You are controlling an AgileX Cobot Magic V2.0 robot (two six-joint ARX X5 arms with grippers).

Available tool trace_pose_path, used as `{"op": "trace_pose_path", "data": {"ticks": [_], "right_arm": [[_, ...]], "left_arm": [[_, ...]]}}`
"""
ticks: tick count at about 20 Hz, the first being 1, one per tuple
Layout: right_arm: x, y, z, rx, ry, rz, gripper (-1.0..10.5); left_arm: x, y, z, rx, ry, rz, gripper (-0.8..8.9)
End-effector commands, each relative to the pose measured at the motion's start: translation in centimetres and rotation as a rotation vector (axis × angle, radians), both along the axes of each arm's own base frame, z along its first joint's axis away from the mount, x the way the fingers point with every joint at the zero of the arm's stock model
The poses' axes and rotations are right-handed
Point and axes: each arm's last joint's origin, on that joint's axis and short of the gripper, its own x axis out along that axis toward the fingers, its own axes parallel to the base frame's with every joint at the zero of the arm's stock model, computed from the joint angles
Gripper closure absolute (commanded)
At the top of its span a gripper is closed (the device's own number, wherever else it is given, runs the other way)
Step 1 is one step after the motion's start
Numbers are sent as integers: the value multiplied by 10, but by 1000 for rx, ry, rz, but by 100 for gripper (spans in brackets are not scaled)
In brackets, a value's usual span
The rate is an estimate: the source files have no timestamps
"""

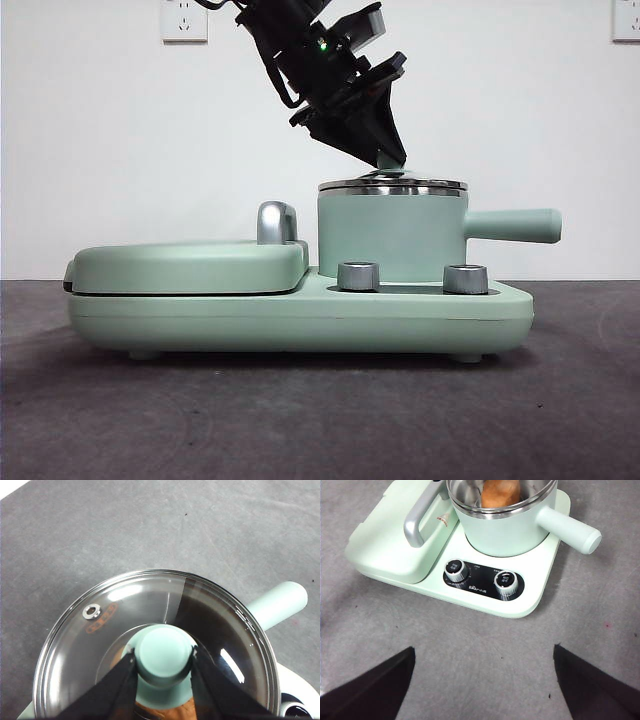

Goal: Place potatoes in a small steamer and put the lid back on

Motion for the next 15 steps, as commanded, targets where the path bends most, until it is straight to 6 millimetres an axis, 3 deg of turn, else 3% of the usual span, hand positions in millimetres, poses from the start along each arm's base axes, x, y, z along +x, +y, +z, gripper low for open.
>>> {"op": "trace_pose_path", "data": {"ticks": [1, 7, 8, 12, 13, 15], "right_arm": [[1, 2, 3, 11, -22, 7, 507], [2, 2, 4, 19, -32, 7, 507], [2, 2, 4, 18, -31, 7, 507], [2, 2, 4, 18, -31, 8, 507], [2, 2, 4, 18, -32, 7, 507], [2, 2, 4, 18, -31, 7, 507]], "left_arm": [[2, -12, -8, 2, 10, -25, 807], [-1, -24, -30, 49, 85, -43, 804], [-1, -24, -30, 46, 82, -43, 756], [5, -19, -22, -11, 96, 21, 295], [7, -15, -17, -33, 98, 44, 226], [8, -7, -2, -57, 83, 66, 207]]}}
